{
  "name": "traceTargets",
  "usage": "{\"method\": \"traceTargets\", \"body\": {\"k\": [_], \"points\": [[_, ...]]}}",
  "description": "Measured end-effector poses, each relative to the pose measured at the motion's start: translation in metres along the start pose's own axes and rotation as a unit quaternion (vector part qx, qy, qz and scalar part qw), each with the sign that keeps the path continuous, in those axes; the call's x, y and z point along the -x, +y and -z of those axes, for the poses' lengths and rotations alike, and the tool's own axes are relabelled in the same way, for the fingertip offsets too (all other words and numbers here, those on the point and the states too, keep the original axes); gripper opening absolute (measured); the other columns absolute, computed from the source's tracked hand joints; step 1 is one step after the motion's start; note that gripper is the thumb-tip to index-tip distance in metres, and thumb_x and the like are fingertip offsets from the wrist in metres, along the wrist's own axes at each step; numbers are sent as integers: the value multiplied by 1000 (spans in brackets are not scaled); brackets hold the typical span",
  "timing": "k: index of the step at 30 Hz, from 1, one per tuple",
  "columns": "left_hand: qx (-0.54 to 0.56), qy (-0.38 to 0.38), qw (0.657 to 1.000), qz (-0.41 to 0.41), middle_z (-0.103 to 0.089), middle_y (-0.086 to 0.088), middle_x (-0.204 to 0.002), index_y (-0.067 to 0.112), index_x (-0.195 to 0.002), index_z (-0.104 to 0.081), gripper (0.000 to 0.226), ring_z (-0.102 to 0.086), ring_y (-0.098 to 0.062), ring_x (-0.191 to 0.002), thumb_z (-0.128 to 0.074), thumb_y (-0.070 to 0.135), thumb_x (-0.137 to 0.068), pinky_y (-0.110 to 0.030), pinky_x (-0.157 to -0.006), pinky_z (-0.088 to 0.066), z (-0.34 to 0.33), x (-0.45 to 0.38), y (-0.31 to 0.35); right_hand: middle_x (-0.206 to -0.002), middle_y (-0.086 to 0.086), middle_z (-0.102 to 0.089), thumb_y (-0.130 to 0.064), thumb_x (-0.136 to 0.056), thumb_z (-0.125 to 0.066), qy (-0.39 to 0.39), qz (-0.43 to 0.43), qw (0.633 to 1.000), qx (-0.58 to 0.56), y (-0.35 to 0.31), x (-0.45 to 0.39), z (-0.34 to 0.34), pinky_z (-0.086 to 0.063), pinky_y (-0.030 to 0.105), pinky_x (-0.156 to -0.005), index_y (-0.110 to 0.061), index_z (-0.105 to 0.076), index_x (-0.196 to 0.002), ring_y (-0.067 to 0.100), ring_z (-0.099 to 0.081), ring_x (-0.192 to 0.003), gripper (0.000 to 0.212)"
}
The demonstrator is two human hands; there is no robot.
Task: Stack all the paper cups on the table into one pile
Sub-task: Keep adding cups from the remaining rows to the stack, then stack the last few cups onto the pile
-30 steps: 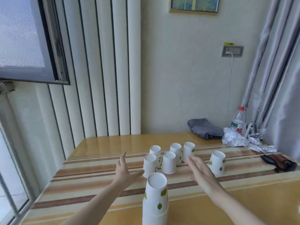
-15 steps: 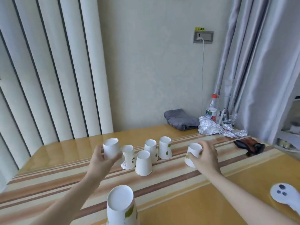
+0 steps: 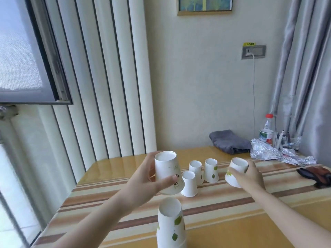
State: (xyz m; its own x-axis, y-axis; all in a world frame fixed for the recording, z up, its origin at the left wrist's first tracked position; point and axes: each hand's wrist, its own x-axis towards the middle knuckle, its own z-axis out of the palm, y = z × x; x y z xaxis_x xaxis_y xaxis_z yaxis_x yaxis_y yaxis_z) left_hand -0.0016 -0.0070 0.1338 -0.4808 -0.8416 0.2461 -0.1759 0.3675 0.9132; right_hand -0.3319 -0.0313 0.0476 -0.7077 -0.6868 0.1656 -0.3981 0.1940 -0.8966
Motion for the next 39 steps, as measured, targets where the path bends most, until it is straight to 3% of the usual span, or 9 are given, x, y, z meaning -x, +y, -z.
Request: {"method": "traceTargets", "body": {"k": [4,10,14,16,22,26,29,34,39], "points": [[-21,-30,999,18,-67,1,-118,30,-121,-52,55,-63,-16,-113,-80,33,-74,-43,-98,-53,-9,21,-9,-112,-1,-62,-37,-73,-77,-69,60,991,-99,-52,42,18,-51,40,-83,-25,-55,-120,22,-58,-100,53],[-55,-64,995,46,-64,1,-116,30,-122,-47,58,-60,-18,-113,-78,28,-74,-40,-99,-52,-25,52,-31,-109,-8,-65,-29,-78,-74,-200,137,946,-216,-106,129,41,-53,22,-59,-33,-58,-114,9,-64,-97,40],[-23,-59,995,81,-63,5,-119,33,-124,-46,54,-58,-14,-115,-75,26,-79,-30,-96,-50,-33,67,-49,-109,-9,-66,-26,-79,-75,-239,181,934,-193,-116,166,33,-55,34,-83,-33,-58,-109,9,-63,-102,35],[-2,-51,995,86,-64,10,-119,37,-124,-47,54,-59,-9,-113,-75,25,-79,-25,-93,-50,-35,72,-53,-114,-11,-64,-33,-77,-76,-257,194,932,-165,-115,177,21,-56,35,-83,-32,-58,-115,11,-60,-110,43],[-18,-96,989,111,-48,20,-142,40,-135,-43,75,-38,-2,-136,-73,17,-70,-36,-116,-32,1,81,-66,-112,-19,-61,-38,-77,-75,-302,214,925,-90,-113,191,-7,-46,23,-90,-30,-55,-121,4,-55,-112,49],[-30,-33,988,145,-44,8,-143,30,-138,-41,66,-40,-14,-136,-53,-1,-81,-33,-99,-48,30,72,-81,-109,-14,-62,-37,-76,-76,-345,207,914,-45,-92,196,-18,-49,24,-83,-32,-53,-115,5,-60,-101,46],[-55,36,986,151,-44,0,-143,25,-139,-38,57,-44,-15,-128,-54,5,-88,-23,-83,-48,32,44,-93,-110,-15,-65,-46,-74,-73,-383,196,902,-31,-78,195,-22,-52,29,-89,-36,-54,-113,-2,-60,-101,45],[-104,60,983,142,-40,-5,-148,24,-143,-33,65,-40,-23,-135,-65,20,-87,-30,-99,-42,13,-34,-113,-106,-19,-67,-76,-78,-40,-308,110,938,-114,-72,150,-23,-47,33,-94,-45,-62,-102,0,-61,-104,45],[-138,37,981,133,-36,-8,-150,20,-146,-28,73,-38,-26,-137,-69,22,-86,-27,-96,-41,-16,-104,-131,-117,-9,-61,-36,-90,-58,-227,112,967,-33,-50,90,-38,-44,10,-74,-27,-58,-112,-7,-56,-97,24]]}}
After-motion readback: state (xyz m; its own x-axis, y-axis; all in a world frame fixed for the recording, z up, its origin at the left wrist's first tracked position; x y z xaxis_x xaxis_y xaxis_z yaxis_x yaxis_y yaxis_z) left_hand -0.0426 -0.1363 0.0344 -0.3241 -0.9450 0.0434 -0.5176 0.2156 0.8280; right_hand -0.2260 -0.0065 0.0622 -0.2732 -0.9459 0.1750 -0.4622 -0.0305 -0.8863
